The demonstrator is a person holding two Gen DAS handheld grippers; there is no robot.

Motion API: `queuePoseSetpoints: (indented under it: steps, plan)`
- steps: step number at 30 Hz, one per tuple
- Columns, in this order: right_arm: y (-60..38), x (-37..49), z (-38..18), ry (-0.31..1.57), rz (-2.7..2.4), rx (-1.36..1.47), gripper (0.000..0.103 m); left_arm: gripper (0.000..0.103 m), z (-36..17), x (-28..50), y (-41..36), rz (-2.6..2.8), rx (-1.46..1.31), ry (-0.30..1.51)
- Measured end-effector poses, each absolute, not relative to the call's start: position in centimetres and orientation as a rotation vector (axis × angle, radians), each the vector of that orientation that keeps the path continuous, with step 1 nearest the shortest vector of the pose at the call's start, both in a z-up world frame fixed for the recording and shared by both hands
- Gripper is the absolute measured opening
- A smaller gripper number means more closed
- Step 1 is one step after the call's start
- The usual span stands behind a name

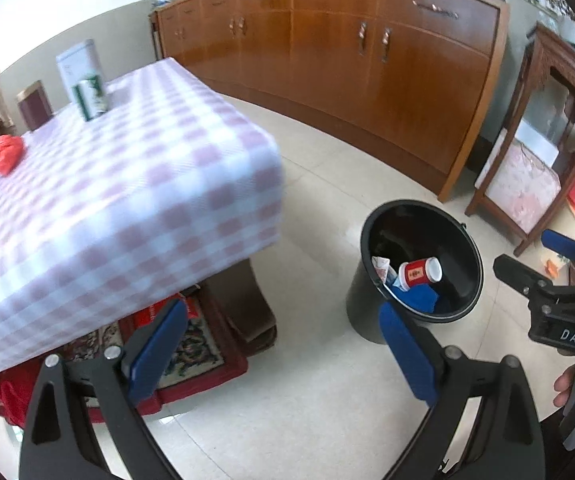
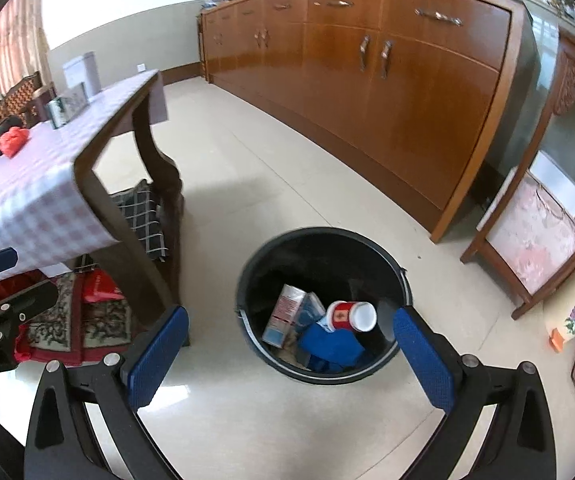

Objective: Collect trash
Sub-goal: 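Move both tools back from the bucket to the table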

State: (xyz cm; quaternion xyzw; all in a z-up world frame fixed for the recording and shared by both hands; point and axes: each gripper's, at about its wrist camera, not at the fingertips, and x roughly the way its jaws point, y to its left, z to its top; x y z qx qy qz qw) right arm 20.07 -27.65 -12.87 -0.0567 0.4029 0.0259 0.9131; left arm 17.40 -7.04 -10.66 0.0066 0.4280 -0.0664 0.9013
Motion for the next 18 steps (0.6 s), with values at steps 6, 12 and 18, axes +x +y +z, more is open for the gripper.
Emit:
queuePoseSetpoints:
  steps: [6, 12, 18]
  plan:
    - [-25.0, 19.3, -10.6, 0.785, 0.103, -0.136, 0.103, 0.097, -8.6, 15.7, -4.9, -0.078, -0.011, 0.834]
    - [-22.3, 19.1, -8.2, 0.731, 0.165, -0.125, 0.103, 0.097, -5.8, 14.4, -1.2, 0.012, -0.045, 0.773]
    - [-17.1, 20.5, -6.1, 0.694, 0.296, -0.168, 0.103, 0.097, -3.5, 13.6, 4.7, 0.173, -0.065, 0.696]
